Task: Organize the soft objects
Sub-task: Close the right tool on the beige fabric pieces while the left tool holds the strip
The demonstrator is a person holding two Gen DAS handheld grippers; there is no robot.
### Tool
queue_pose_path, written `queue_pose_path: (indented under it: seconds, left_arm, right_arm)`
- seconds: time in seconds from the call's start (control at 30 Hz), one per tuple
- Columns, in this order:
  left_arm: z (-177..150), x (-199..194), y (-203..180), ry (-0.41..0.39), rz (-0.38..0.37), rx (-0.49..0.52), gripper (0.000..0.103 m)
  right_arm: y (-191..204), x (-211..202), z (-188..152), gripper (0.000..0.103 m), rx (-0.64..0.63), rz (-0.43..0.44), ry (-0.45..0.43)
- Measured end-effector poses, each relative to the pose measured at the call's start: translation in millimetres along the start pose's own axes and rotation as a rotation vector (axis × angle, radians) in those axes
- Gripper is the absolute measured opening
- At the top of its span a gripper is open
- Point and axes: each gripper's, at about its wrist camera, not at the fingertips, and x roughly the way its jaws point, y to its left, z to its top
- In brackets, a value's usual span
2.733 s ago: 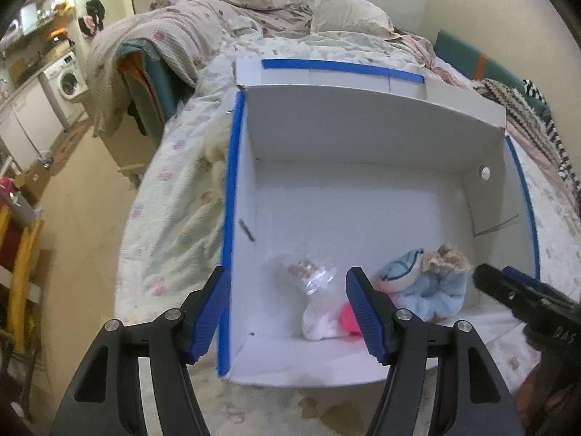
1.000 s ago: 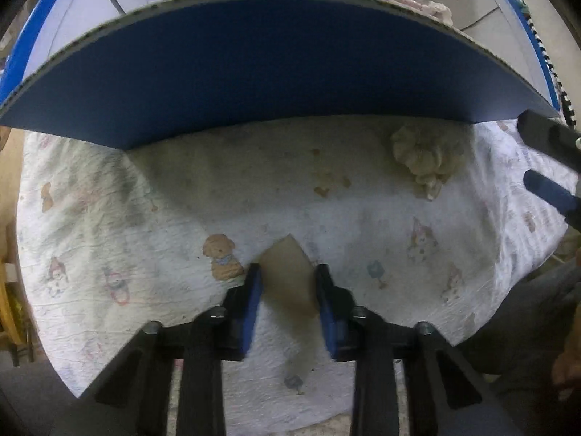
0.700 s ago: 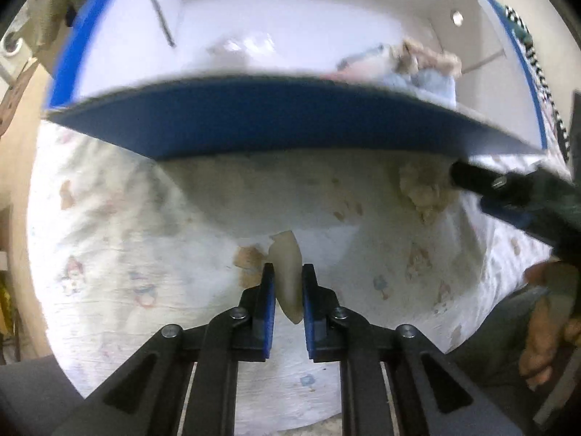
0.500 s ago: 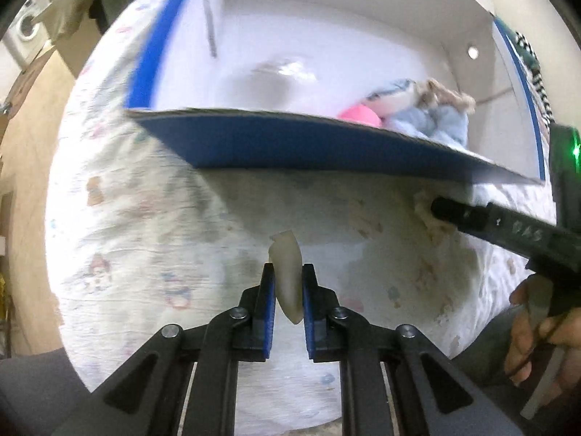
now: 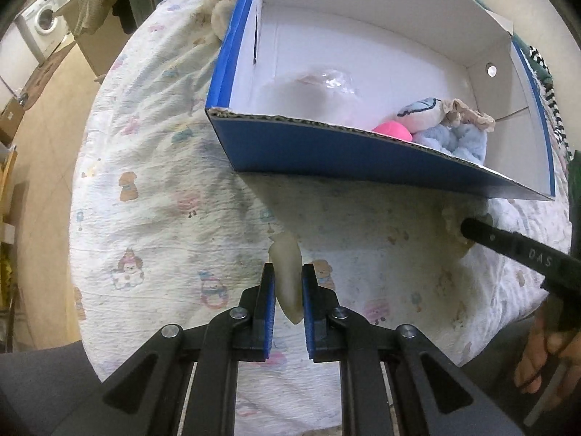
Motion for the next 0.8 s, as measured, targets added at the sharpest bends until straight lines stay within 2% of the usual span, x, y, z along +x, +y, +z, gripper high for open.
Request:
queue_pose_path:
  seconds: [0.2,0.4,0.57,0.8]
  left_arm:
    - [1.1,2.8,-13.5,-0.019,0.029,-0.003,0.012]
    - [-0.3,-4.6,-4.5,-0.039,0.058,-0.025,0.012]
    - [-4.7,-20.2,5.8,-0.102,0.093,-0.049,0.012]
    - [-11.9,-47.9,4.5,-0.169,0.094,-0.05,0.012]
  right_arm:
    - [5.0,-6.6,-4.3,0.021,-0.002,0.019,-0.011]
    - [3.0,-18.5,-13.6,0.021,-0.016,0.031,-0.025]
    - [7.9,-22.7,-16.2,0.021,-0.024,0.036,-0.034]
    - [28.3,-46.7,-28.8,0.021,-0.104,0.086,-0.07]
